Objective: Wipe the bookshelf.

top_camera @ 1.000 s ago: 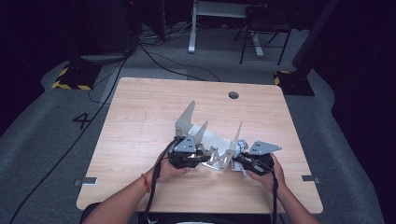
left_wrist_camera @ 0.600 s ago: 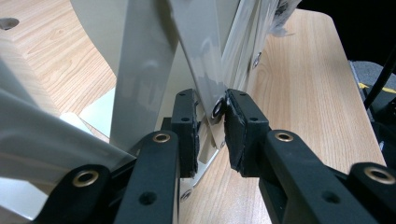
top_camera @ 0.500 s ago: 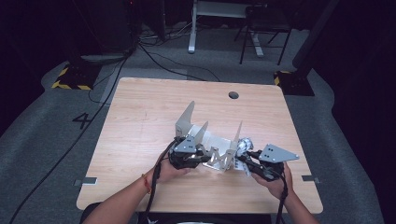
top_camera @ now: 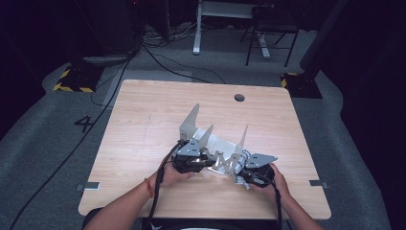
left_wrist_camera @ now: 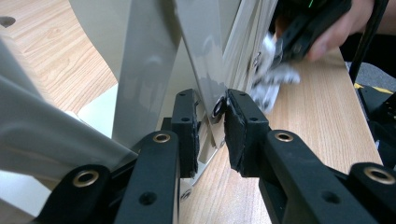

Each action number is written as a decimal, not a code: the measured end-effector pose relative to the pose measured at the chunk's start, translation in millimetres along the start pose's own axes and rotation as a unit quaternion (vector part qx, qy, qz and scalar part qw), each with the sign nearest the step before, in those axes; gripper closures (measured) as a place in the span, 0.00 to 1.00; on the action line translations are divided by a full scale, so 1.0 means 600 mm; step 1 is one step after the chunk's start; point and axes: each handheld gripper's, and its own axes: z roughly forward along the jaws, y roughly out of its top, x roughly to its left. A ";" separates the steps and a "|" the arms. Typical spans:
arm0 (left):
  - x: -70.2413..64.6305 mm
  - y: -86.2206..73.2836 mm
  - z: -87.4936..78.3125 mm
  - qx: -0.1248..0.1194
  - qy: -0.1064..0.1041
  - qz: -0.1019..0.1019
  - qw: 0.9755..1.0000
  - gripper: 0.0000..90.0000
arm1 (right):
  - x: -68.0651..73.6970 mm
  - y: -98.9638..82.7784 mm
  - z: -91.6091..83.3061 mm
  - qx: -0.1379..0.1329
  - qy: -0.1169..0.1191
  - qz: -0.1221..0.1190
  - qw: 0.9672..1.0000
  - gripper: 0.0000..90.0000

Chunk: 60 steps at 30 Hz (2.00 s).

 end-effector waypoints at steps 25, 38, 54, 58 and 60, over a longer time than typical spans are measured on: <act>-0.001 -0.001 -0.001 0.003 0.004 -0.006 1.000 0.82 | -0.015 -0.017 0.024 -0.001 0.003 0.043 0.999 0.88; 0.003 -0.003 -0.003 0.002 -0.006 -0.010 1.000 0.82 | -0.061 0.071 -0.074 -0.124 -0.086 0.038 0.988 0.88; 0.004 -0.004 -0.003 -0.003 -0.011 -0.013 1.000 0.83 | -0.106 0.028 0.012 -0.050 -0.053 0.095 0.993 0.88; 0.004 -0.004 -0.003 -0.003 -0.011 -0.013 1.000 0.83 | -0.091 0.002 0.042 -0.010 -0.033 0.091 0.995 0.87; 0.004 -0.004 -0.003 -0.003 -0.010 -0.013 1.000 0.83 | -0.082 -0.003 0.047 -0.001 -0.027 0.095 0.995 0.87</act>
